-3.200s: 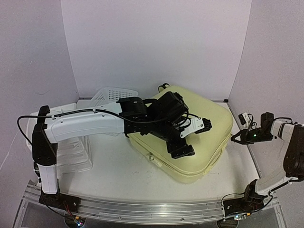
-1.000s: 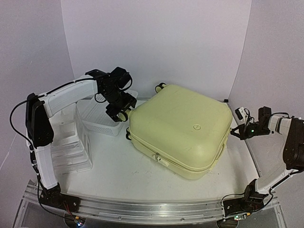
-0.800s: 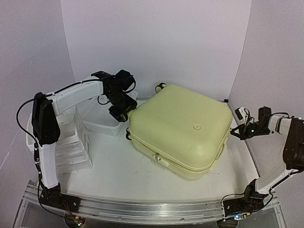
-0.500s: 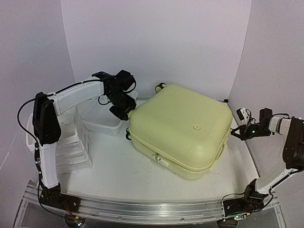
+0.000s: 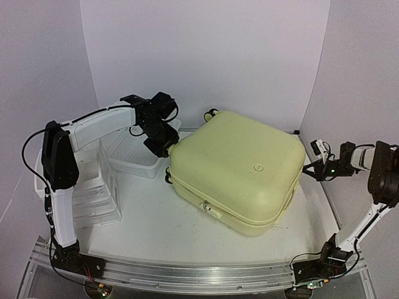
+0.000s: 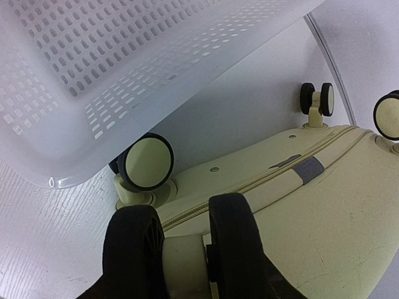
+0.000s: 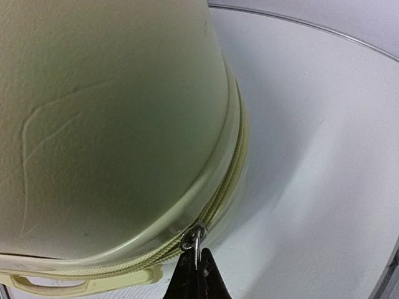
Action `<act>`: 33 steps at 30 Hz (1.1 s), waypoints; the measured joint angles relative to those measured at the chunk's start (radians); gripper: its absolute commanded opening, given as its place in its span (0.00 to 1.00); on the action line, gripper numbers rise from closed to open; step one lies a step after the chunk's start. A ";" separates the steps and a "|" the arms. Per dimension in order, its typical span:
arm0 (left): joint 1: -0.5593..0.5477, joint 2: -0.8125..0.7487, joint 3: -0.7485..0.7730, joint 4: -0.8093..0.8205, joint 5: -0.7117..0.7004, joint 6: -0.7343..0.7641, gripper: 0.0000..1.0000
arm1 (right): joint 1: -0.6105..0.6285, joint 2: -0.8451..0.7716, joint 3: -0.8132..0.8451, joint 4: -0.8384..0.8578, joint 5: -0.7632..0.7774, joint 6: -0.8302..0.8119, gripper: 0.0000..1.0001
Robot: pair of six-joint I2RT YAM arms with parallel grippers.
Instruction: Open, take out, and arrange the luggage
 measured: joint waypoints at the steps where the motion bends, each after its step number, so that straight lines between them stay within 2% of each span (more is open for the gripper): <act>1: -0.001 -0.003 -0.005 0.005 -0.003 0.005 0.01 | 0.000 0.012 0.012 -0.001 -0.002 -0.025 0.00; 8: -0.004 -0.013 -0.023 0.027 -0.015 0.036 0.00 | 0.009 0.107 0.089 0.012 -0.034 -0.215 0.04; 12: -0.007 -0.011 -0.014 0.024 -0.023 0.053 0.01 | 0.054 0.159 0.143 0.043 0.014 -0.310 0.05; 17: -0.008 0.001 0.006 0.018 -0.041 0.067 0.01 | 0.095 0.235 0.227 0.080 0.028 -0.313 0.02; 30: -0.009 0.010 0.019 0.013 -0.049 0.081 0.01 | 0.163 0.385 0.369 0.134 -0.090 -0.297 0.00; 31: -0.009 0.011 0.019 0.013 -0.049 0.082 0.01 | 0.166 0.391 0.377 0.134 -0.095 -0.296 0.04; 33: -0.009 0.011 0.019 0.014 -0.050 0.082 0.01 | 0.168 0.397 0.380 0.137 -0.098 -0.286 0.18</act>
